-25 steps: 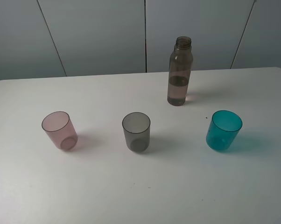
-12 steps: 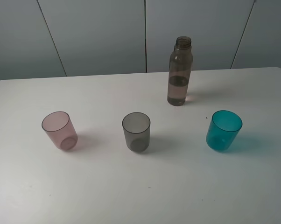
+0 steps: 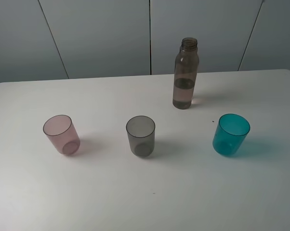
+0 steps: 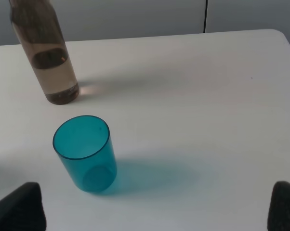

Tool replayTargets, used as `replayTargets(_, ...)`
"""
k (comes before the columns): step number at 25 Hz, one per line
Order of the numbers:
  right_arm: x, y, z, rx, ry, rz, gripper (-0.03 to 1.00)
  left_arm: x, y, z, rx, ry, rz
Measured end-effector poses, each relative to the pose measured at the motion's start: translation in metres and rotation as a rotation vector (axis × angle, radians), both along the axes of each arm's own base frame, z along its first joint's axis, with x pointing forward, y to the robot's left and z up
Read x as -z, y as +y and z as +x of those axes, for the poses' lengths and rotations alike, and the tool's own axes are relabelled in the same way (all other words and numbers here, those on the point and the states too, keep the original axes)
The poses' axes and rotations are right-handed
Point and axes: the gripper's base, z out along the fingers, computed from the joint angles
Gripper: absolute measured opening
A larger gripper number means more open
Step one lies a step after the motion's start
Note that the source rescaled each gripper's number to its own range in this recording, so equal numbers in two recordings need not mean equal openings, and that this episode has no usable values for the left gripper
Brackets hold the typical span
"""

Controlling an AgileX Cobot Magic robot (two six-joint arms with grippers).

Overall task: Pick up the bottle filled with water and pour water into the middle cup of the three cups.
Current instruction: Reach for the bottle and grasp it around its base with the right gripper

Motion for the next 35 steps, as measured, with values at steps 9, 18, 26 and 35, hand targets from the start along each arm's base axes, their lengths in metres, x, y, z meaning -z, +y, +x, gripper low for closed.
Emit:
replayTargets(9, 0.000, 0.000, 0.000, 0.000, 0.000, 0.000, 1.00, 0.000, 0.000, 0.000, 0.000, 0.000, 0.000)
replayTargets(18, 0.000, 0.000, 0.000, 0.000, 0.000, 0.000, 1.00, 0.000, 0.000, 0.000, 0.000, 0.000, 0.000)
replayTargets(26, -0.024, 0.006, 0.025, -0.026, 0.037, 0.034, 1.00, 0.000, 0.000, 0.000, 0.000, 0.000, 0.000)
replayTargets(35, -0.106, 0.016, 0.118, -0.071, 0.024, 0.011, 1.00, 0.000, 0.000, 0.000, 0.000, 0.000, 0.000)
